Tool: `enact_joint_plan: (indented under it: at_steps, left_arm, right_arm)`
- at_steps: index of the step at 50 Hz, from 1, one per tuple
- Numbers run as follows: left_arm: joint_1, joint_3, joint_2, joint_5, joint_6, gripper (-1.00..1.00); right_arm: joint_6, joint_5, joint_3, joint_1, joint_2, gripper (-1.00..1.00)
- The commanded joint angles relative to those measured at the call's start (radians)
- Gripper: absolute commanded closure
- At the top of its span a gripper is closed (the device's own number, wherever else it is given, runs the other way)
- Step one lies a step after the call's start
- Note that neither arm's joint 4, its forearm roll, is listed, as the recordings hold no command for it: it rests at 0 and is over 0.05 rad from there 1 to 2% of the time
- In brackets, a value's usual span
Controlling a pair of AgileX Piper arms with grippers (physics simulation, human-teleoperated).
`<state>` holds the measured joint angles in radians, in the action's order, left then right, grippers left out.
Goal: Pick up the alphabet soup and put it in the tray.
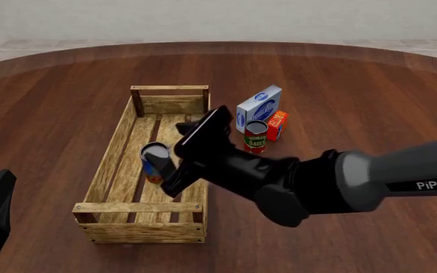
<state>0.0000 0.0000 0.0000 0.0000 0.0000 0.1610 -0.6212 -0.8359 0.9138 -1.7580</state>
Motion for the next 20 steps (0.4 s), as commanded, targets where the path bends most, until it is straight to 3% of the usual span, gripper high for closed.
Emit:
enact_joint_plan:
  at_steps: [1,20]
  left_arm:
    - [0.0,0.0,0.0,0.0,0.0,-1.0]
    - [0.0,0.0,0.0,0.0,0.0,-1.0]
  right_arm:
    - [0.0,-0.001,0.017,-0.014,0.028,-1.0]
    - [-0.003,0.001,0.055,-0.052,0.09,-1.0]
